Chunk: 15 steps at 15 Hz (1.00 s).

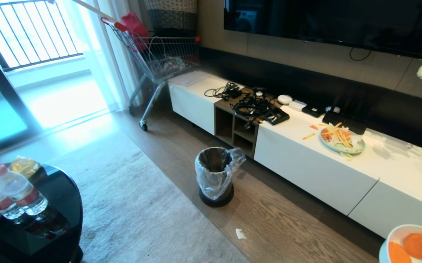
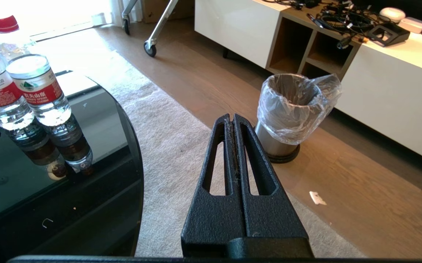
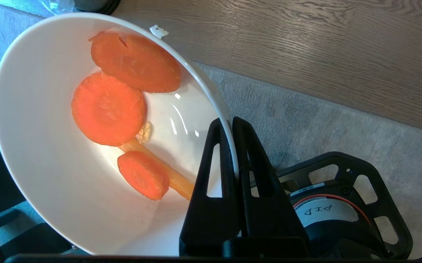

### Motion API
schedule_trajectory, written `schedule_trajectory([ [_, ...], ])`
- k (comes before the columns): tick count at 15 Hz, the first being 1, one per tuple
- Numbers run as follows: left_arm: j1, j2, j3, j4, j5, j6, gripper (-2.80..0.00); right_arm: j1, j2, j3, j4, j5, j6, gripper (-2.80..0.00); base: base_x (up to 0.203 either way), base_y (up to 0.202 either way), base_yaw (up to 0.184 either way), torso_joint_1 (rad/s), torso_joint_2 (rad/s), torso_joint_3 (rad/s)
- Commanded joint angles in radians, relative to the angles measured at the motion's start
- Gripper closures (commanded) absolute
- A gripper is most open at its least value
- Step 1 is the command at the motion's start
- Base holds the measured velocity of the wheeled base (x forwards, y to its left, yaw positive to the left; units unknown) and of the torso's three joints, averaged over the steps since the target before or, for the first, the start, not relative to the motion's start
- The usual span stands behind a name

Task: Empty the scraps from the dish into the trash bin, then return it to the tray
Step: Move the bowl over the trash can

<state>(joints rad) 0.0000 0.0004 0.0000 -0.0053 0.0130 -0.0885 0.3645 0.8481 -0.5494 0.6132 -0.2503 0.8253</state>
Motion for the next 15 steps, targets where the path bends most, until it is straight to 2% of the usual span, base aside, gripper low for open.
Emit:
schedule_trajectory([
  [1,0.000,0.000,0.000,-0.001,0.001,-0.002,0.00,0.003,0.002,0.001,0.003,-0.001,0.006,0.00,0.000,0.000,0.000,0.000,0.00,0.000],
  [9,0.000,0.000,0.000,-0.001,0.001,-0.002,0.00,0.007,0.003,0.008,0.002,-0.001,0.006,0.00,0.000,0.000,0.000,0.001,0.00,-0.006],
  [15,0.000,0.000,0.000,-0.001,0.001,-0.002,0.00,0.007,0.003,0.008,0.003,-0.001,0.006,0.00,0.000,0.000,0.000,0.000,0.00,-0.166],
])
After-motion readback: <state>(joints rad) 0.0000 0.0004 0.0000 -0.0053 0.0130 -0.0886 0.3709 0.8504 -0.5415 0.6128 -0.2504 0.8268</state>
